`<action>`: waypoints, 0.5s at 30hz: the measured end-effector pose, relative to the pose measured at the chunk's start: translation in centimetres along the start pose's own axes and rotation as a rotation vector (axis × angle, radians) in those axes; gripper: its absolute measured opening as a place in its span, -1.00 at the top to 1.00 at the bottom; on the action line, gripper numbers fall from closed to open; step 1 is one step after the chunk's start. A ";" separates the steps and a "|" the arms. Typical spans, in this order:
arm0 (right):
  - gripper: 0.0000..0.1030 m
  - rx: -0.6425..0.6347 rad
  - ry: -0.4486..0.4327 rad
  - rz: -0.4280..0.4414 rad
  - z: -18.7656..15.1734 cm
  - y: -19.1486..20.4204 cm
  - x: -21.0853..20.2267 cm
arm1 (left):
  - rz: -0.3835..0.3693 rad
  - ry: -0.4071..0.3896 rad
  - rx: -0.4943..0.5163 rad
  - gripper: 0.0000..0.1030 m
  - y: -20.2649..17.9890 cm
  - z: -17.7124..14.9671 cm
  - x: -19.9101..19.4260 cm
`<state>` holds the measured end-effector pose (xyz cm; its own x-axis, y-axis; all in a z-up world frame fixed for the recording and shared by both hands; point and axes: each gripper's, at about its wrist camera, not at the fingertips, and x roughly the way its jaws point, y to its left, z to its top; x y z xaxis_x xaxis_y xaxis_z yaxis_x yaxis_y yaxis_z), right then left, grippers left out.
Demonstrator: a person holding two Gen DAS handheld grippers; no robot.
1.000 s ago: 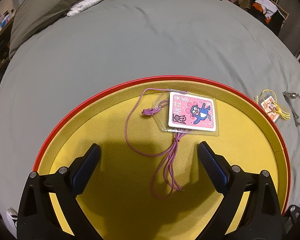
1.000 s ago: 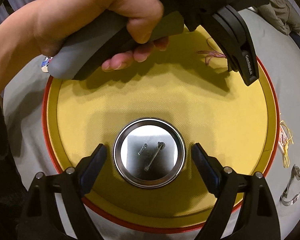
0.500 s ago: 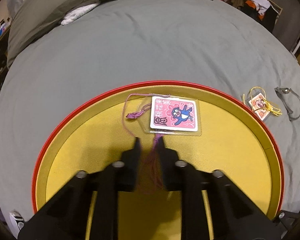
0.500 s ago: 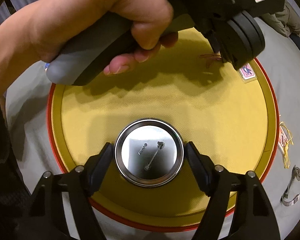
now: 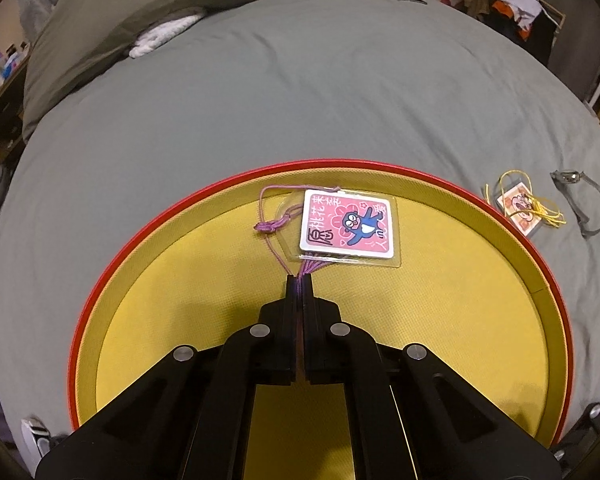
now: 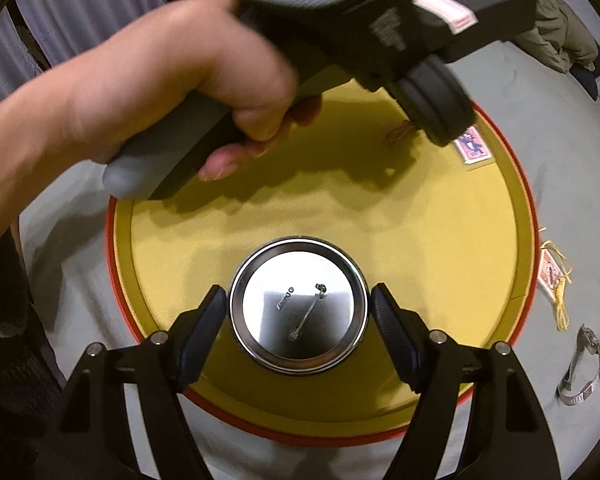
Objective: Organize jewelry
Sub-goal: 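Grasp the silver round badge with the right tool while the left tool grasps the pink card's purple cord, then carry the silver badge out of the tray with the right tool while the left tool carries the pink card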
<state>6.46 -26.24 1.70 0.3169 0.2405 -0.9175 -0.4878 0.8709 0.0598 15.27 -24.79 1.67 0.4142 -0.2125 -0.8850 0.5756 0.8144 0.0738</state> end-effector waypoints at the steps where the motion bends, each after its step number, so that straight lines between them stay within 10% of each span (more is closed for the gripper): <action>1: -0.36 0.003 -0.006 0.000 -0.4 0.7 -0.4 | -0.001 -0.005 -0.004 0.96 0.0 0.0 -0.3; 15: -0.36 0.095 -0.113 -0.007 -2.7 -2.4 -6.8 | 0.015 -0.119 0.000 0.96 -0.3 2.4 -7.3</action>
<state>3.32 -31.13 6.77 0.4120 0.2761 -0.8684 -0.4079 0.9080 0.0952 13.74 -24.79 9.16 0.5034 -0.2632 -0.8230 0.5687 0.8180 0.0863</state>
